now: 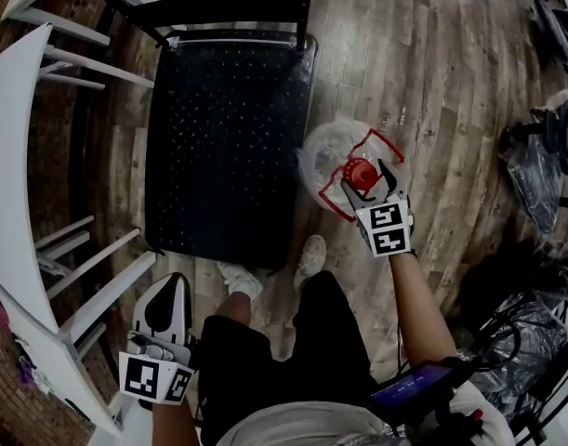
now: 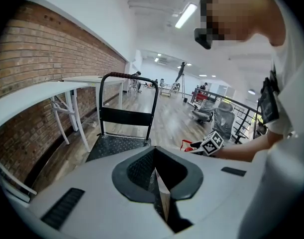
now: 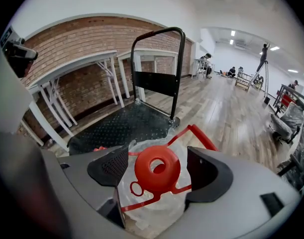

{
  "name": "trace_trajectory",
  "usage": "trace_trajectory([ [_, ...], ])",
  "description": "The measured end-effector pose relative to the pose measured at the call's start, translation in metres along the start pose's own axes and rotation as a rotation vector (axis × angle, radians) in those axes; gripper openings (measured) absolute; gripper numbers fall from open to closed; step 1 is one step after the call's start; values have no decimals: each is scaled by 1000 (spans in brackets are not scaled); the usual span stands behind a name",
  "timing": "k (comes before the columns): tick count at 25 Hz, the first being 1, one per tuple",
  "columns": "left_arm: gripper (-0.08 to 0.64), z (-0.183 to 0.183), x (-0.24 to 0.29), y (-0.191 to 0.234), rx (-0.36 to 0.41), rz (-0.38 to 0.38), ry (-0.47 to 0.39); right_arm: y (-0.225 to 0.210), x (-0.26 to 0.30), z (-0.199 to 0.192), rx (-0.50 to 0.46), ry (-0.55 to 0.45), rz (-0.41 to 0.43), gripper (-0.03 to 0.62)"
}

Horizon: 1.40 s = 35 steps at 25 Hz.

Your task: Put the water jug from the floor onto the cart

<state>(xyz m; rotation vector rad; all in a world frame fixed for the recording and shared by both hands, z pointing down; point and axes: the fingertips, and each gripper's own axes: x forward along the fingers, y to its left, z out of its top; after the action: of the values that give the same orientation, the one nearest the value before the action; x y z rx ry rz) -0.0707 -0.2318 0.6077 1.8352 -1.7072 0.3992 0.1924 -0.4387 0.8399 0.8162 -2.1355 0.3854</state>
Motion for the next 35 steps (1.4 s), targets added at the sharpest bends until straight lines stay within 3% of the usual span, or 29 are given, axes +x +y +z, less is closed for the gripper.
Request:
trace_trajectory([
  [6, 2, -9, 1, 6, -7, 12, 20, -2, 16, -14, 14, 32, -39, 342],
  [11, 2, -8, -3, 9, 9, 24, 26, -3, 17, -15, 75, 18, -21, 316],
  [22, 2, -16, -19, 16, 1, 31, 19, -7, 3, -16, 73, -13, -56, 310],
  [35, 2, 18, -57, 28, 10, 39, -53, 7, -126, 73, 17, -34, -83, 310],
])
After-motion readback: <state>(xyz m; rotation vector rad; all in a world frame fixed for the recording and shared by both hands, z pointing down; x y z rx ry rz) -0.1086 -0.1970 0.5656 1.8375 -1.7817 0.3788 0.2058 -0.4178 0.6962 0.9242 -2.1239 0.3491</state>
